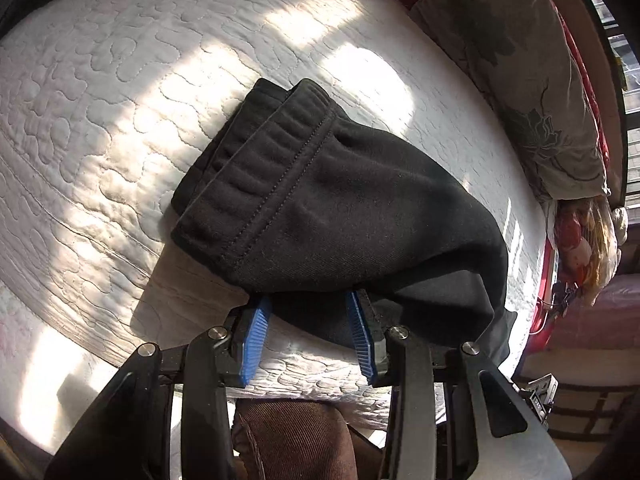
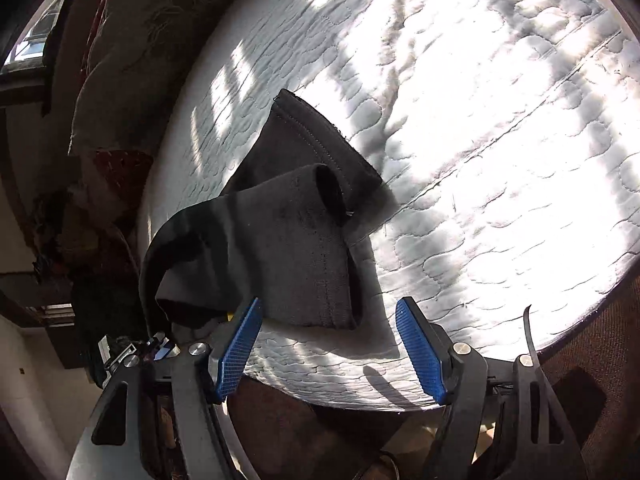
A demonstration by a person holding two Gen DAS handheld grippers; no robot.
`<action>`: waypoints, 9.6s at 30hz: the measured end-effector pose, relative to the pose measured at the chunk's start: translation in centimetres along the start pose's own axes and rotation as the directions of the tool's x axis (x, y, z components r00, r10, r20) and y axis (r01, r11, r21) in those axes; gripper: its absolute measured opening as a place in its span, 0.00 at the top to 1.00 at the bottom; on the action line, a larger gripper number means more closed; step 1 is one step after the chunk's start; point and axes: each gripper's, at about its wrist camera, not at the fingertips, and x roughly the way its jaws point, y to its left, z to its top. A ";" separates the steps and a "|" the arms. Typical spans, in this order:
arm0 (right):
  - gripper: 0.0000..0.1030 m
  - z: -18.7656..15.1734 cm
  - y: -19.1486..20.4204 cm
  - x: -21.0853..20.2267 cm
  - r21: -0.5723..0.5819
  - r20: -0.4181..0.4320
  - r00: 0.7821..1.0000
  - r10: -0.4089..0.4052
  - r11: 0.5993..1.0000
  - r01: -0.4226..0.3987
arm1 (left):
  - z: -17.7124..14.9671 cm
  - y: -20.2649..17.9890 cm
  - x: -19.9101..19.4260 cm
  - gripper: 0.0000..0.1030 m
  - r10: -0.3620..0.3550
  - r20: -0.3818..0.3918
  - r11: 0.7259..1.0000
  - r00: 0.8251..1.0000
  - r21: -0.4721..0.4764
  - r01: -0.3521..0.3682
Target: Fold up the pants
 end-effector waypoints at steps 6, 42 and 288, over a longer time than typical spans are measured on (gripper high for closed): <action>0.32 -0.3 -1.1 1.7 0.117 0.042 0.988 0.152 0.981 -0.156 | 0.8 0.1 0.2 0.65 -0.006 0.006 0.999 1.000 -0.036 0.007; 0.81 1.1 1.2 -1.9 -0.049 0.177 0.975 0.134 0.991 -0.127 | 2.5 1.6 -0.9 0.96 -0.034 0.084 0.960 0.996 -0.273 0.056; 0.87 4.6 4.0 -2.7 -0.230 0.285 0.928 -0.241 0.923 0.310 | 1.9 5.1 -7.1 0.47 0.016 0.089 0.997 0.996 0.074 -0.023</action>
